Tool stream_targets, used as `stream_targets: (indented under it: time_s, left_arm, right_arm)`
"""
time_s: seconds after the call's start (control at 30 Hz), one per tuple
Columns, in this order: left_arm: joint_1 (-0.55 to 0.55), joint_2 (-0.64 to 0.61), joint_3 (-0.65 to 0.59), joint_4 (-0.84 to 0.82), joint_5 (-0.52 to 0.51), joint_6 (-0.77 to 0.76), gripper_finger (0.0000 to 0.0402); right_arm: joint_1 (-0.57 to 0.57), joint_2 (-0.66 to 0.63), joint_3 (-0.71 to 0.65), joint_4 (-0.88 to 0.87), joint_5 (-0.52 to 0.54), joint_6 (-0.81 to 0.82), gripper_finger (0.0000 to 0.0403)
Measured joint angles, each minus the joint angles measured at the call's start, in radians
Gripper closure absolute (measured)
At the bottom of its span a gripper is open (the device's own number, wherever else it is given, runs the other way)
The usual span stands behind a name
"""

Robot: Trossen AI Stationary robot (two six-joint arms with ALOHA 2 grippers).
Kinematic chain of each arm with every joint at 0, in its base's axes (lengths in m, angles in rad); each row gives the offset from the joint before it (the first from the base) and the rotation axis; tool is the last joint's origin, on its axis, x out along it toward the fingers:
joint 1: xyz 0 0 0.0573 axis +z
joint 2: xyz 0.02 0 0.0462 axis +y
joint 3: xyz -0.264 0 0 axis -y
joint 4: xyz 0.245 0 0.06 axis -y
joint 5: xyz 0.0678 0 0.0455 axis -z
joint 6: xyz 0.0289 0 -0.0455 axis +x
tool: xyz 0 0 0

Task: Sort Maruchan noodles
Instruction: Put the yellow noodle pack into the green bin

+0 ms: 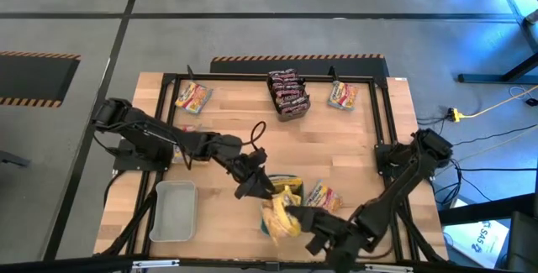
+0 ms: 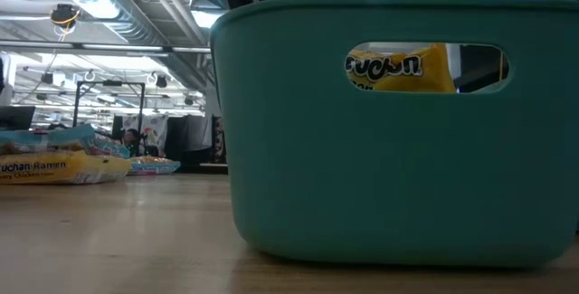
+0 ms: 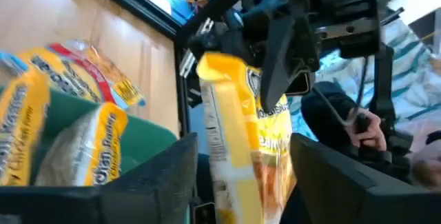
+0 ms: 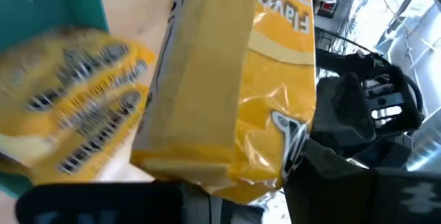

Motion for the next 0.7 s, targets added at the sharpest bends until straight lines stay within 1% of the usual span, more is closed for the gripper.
stream_targets:
  time_s: [0.1,0.2,0.37,0.47,0.53,0.6,0.7]
  left_arm:
    - [-0.001,0.013,0.000,-0.005,0.004,-0.017,0.0134]
    - [0.002,0.022,0.000,-0.005,0.019,-0.027,0.0108]
    - [0.003,0.021,0.000,0.004,0.064,-0.032,0.0098]
    - [0.003,0.021,0.000,0.004,0.081,-0.033,0.0101]
    - [0.002,0.028,0.000,0.003,0.099,-0.035,0.0110]
    - [0.003,0.037,0.000,0.001,0.107,-0.046,0.0128]
    - [0.004,0.051,0.000,0.019,0.126,-0.054,0.0168]
  right_arm:
    - [-0.029,0.000,0.000,0.018,0.000,-0.077,0.0311]
    - [-0.056,0.000,0.000,0.024,-0.008,-0.111,0.0311]
    - [-0.087,0.000,0.000,0.038,-0.012,-0.151,0.0311]
    - [-0.093,0.000,0.000,0.069,-0.012,-0.182,0.0310]
    - [-0.100,0.000,0.000,0.077,-0.018,-0.209,0.0310]
    - [-0.107,0.000,0.000,0.074,-0.022,-0.218,0.0310]
    - [-0.115,0.000,0.000,0.079,-0.031,-0.220,0.0310]
